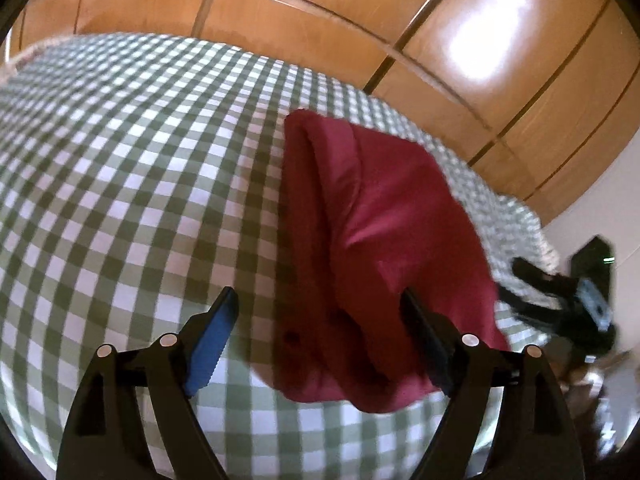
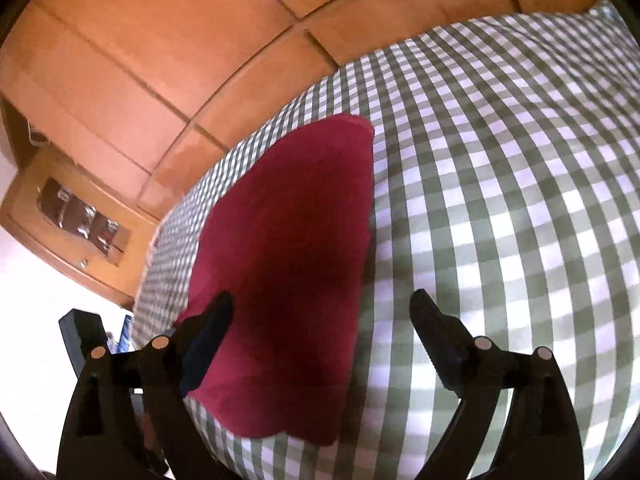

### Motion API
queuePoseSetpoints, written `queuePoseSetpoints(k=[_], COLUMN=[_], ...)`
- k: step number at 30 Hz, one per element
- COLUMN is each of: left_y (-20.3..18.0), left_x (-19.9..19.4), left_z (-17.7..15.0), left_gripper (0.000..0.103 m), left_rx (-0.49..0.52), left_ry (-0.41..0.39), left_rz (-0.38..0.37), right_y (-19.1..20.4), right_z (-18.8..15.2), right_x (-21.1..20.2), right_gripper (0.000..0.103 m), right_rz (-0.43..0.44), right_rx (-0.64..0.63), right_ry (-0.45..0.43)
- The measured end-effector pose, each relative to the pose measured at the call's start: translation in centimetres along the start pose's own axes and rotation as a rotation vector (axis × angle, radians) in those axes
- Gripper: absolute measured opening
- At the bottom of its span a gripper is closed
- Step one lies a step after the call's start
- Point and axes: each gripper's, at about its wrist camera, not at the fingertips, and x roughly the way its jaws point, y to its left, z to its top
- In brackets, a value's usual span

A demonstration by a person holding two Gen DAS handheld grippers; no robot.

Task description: Fold small clothes

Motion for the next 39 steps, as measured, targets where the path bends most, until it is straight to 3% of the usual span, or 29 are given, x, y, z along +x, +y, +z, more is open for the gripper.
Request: queuePoseSetpoints(k=[3, 7, 9, 12, 15, 16, 18, 23, 28, 33, 36, 39], left_y=[0.0, -0.3, -0.2, 0.2, 0.8, 0.8, 0.8, -0.7, -6.6, -14.8, -19.9, -24.1], left_x=[-0.2, 0.7, 1.3, 2.3, 2.8, 2.8, 2.7, 2.5, 4.2, 7.6, 9.7, 12.8], left_z=[0.0, 0.0, 0.0, -0.4, -0.5, -0.6, -0.6, -0.2, 0.7, 1.7, 1.7, 0.3], left_gripper=[0.085, 0.085, 0.085, 0.072, 0.062, 0.057, 0.053, 0.048, 0.044, 0.044, 0.044, 0.044], left_rx=[-0.025, -0.027, -0.028, -0.022, -0.035, -0.026, -0.023, 0.002, 0.121, 0.295, 0.418, 0.563], left_ry=[0.014, 0.041, 0.055, 0.084, 0.091, 0.088, 0.09, 0.087, 0.118, 0.144, 0.13, 0.137], left_rz=[-0.066, -0.072, -0.073, -0.082, -0.123, -0.13, -0.15, -0.192, -0.259, -0.29, -0.222, -0.083], right_y=[-0.5, -0.9, -1.0, -0.5, 0.6, 1.1, 2.0, 3.9, 1.8, -4.1, -8.8, -13.2], right_z=[1.4, 2.3, 2.7, 3.0, 2.9, 2.9, 2.9, 2.0, 1.5, 1.5, 1.3, 0.4], right_x=[1.2, 3.0, 4.2, 6.4, 8.0, 8.0, 7.0, 2.5, -4.2, -10.9, -13.1, -14.4], right_gripper=[0.089, 0.089, 0.083, 0.078, 0.069, 0.066, 0.048, 0.042, 0.042, 0.042, 0.042, 0.05], right_rz=[0.027, 0.041, 0.058, 0.091, 0.042, 0.02, 0.0, -0.014, -0.032, -0.148, -0.211, -0.287], right_rx=[0.032, 0.043, 0.047, 0.044, -0.01, -0.03, -0.071, -0.131, -0.1, 0.012, 0.125, 0.207], right_ry=[0.003, 0.031, 0.06, 0.112, 0.129, 0.128, 0.112, 0.019, -0.104, -0.239, -0.271, -0.258])
